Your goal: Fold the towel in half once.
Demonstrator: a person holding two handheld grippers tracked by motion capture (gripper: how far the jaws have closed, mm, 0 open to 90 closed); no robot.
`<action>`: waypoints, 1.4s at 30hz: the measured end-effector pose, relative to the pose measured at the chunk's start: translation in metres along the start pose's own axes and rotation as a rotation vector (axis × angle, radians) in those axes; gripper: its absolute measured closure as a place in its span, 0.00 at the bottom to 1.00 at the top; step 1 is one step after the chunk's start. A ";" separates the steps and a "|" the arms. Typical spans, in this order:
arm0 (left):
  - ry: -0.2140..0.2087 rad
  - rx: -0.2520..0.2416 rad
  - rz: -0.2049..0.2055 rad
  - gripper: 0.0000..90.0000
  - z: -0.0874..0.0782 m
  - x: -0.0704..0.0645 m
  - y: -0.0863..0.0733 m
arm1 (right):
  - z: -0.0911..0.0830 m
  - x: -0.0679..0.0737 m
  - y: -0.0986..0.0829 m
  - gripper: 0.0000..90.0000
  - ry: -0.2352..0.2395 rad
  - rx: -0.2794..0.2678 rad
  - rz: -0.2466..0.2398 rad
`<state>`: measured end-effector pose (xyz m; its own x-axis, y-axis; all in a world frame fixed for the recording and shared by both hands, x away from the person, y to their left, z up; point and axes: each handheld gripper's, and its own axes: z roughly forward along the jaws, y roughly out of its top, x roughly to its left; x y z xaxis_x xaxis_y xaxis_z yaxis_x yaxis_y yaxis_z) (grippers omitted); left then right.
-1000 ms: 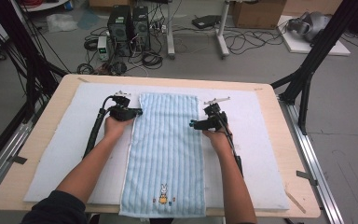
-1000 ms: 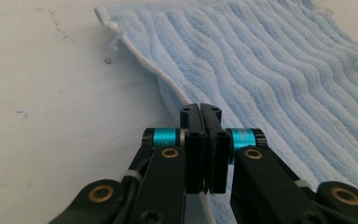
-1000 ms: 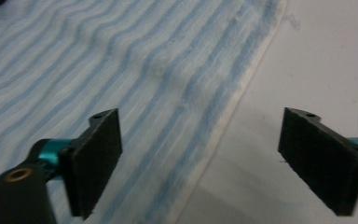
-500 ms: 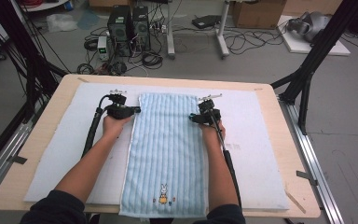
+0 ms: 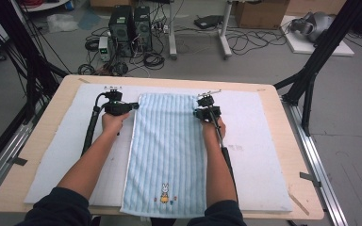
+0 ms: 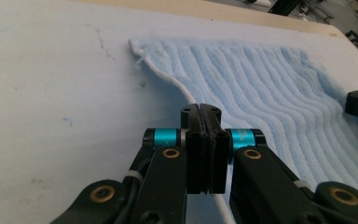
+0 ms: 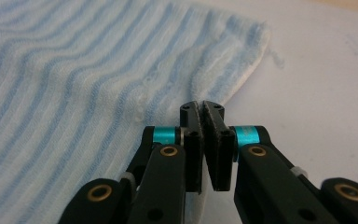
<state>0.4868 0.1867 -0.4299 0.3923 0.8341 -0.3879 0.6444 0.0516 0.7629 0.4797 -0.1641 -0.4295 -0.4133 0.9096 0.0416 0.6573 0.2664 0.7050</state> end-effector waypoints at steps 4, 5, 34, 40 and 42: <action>-0.034 -0.035 0.001 0.98 -0.004 -0.004 0.005 | -0.007 -0.004 0.002 0.96 0.024 -0.051 0.030; -0.036 -0.031 0.009 0.98 -0.005 -0.005 0.005 | -0.008 -0.004 0.002 0.96 0.031 -0.053 0.031; -0.209 -0.057 0.135 0.98 -0.076 -0.035 -0.039 | -0.081 0.012 -0.048 0.96 0.196 -0.127 -0.044; -0.211 -0.033 0.187 0.98 -0.085 -0.039 -0.054 | -0.088 0.020 -0.063 0.96 0.192 -0.108 -0.096; -0.210 -0.032 0.185 0.98 -0.087 -0.040 -0.059 | -0.091 0.022 -0.067 0.96 0.193 -0.115 -0.103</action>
<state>0.3761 0.1983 -0.4151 0.6312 0.6989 -0.3363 0.5291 -0.0711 0.8456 0.3693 -0.1914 -0.4108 -0.5942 0.7990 0.0918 0.5342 0.3068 0.7877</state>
